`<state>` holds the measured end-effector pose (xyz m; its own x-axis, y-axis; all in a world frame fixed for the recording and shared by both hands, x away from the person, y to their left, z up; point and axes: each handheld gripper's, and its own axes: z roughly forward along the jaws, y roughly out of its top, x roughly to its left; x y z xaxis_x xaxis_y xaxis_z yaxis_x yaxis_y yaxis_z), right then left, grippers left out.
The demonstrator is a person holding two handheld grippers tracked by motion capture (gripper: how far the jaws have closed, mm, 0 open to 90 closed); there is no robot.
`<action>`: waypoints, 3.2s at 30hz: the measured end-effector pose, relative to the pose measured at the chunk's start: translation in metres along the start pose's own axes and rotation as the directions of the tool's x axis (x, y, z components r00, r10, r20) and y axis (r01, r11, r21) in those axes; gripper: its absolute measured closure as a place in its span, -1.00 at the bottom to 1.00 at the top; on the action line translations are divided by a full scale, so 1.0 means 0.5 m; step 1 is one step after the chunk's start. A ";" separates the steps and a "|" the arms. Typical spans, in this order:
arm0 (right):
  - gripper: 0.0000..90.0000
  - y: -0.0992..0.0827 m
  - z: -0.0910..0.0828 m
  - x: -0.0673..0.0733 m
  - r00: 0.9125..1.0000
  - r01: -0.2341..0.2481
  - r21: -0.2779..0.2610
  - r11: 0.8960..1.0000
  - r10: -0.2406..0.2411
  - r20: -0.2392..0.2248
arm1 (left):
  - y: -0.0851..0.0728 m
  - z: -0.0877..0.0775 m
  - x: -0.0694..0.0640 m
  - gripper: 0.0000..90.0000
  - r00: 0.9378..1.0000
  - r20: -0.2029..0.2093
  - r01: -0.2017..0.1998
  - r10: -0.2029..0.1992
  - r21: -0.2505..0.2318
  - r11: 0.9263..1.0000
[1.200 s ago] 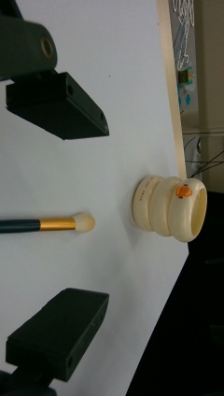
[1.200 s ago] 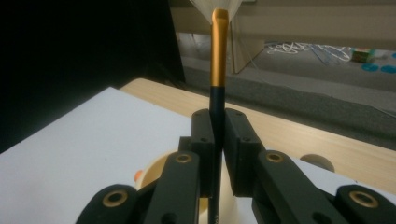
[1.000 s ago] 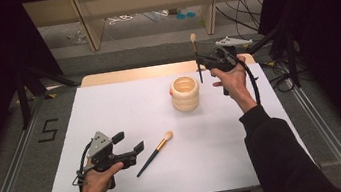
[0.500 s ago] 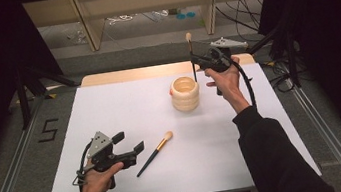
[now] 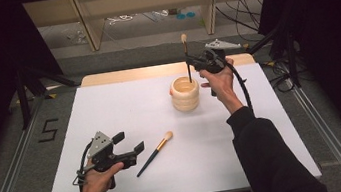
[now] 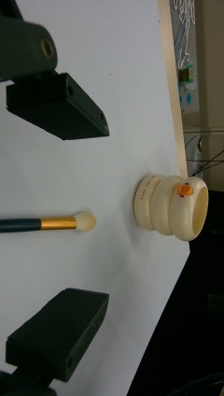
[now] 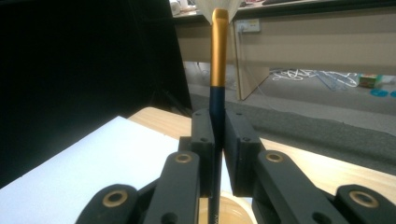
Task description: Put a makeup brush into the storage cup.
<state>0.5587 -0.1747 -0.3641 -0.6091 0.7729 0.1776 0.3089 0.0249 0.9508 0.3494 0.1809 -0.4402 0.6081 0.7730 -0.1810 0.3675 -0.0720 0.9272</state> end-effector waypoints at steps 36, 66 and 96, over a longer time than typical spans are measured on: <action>0.84 -0.040 0.038 0.015 0.999 0.033 0.037 0.999 -0.034 0.007 | 0.001 -0.001 0.001 -0.63 1.000 -0.010 -0.004 0.004 0.002 1.000; 0.84 -0.101 0.045 0.015 0.999 0.041 0.052 0.998 -0.042 0.020 | 0.000 -0.001 0.001 -0.64 1.000 -0.006 -0.005 0.005 0.002 1.000; 0.00 -0.111 0.027 0.032 0.994 0.057 0.074 0.996 -0.064 0.093 | 0.000 0.000 0.002 -0.64 1.000 -0.007 -0.005 0.005 0.007 1.000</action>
<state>0.5416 -0.1551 -0.4176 -0.5572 0.8252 0.0926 0.3267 0.1154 0.9380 0.3498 0.1815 -0.4404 0.6049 0.7770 -0.1743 0.3697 -0.0801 0.9257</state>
